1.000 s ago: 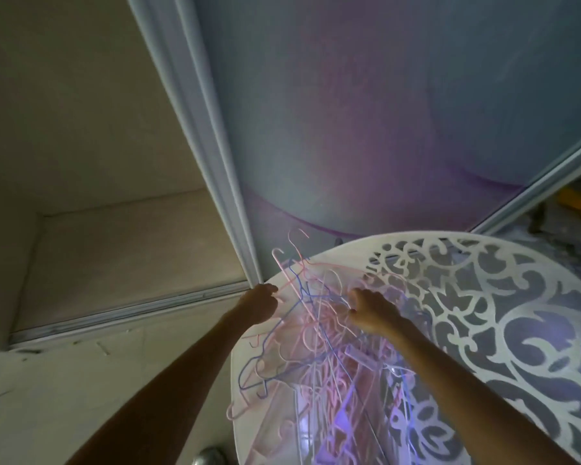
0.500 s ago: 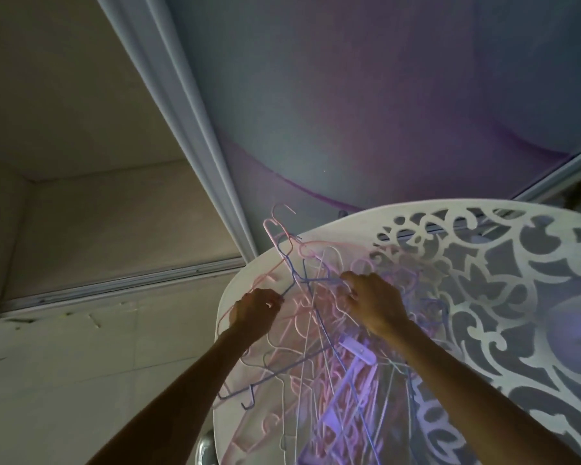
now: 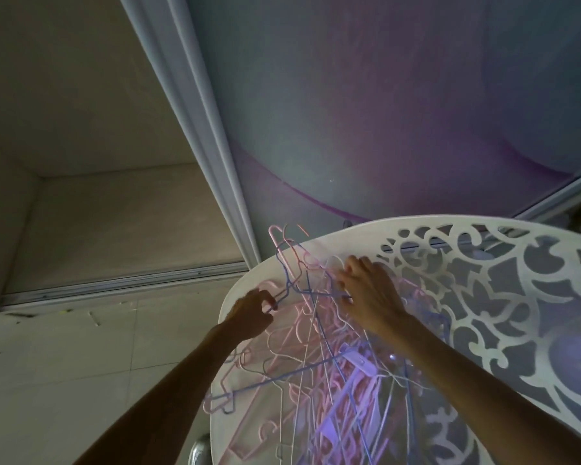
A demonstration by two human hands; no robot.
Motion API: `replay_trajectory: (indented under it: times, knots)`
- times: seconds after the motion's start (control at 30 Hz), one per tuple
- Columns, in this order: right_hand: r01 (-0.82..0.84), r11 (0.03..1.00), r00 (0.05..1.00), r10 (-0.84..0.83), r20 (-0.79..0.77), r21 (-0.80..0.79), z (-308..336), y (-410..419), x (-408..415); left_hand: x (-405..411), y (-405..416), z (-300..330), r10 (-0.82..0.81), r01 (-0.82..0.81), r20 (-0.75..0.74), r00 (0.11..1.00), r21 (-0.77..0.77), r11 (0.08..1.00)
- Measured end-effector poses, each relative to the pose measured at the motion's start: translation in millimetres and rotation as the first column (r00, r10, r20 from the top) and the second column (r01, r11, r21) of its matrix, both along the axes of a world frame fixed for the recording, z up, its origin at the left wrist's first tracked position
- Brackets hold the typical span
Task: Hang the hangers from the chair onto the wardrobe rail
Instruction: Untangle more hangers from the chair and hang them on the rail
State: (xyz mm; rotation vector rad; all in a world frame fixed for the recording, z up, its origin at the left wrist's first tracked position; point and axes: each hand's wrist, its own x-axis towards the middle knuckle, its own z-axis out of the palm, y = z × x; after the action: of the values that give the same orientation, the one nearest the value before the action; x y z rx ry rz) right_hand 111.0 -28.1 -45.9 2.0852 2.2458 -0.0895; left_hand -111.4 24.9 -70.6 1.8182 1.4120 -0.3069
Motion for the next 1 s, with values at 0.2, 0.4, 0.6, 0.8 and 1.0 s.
replay_trajectory:
  times: [0.2,0.4,0.6,0.8,1.0]
  knots:
    - [0.047,0.947,0.976,-0.112,-0.189,-0.317,-22.3,16.5,-0.6,-7.1,-8.7,-15.5,0.043,-0.041,0.023,0.999,-0.059,0.997]
    - [0.075,0.996,0.931,-0.087,-0.354,-0.049,-20.2,13.5,-4.5,-10.0,-10.8,0.9,0.113,-0.15,0.213,0.97,0.169,0.974]
    - [0.031,0.999,0.88,-0.043,-0.473,-0.034,0.0,2.6,-6.6,-16.7,-10.0,21.8,0.105,-0.105,0.289,0.951,-0.016,0.994]
    - [-0.036,0.999,0.908,0.036,-0.417,0.007,49.1,10.4,-14.5,-32.4,-9.2,54.0,-0.108,0.128,0.358,0.928,-0.034,0.991]
    - [0.026,0.989,0.755,-0.115,-0.646,-0.146,85.2,14.9,-22.5,-47.0,4.3,78.8,0.09,0.01,0.49,0.867,-0.199,0.98]
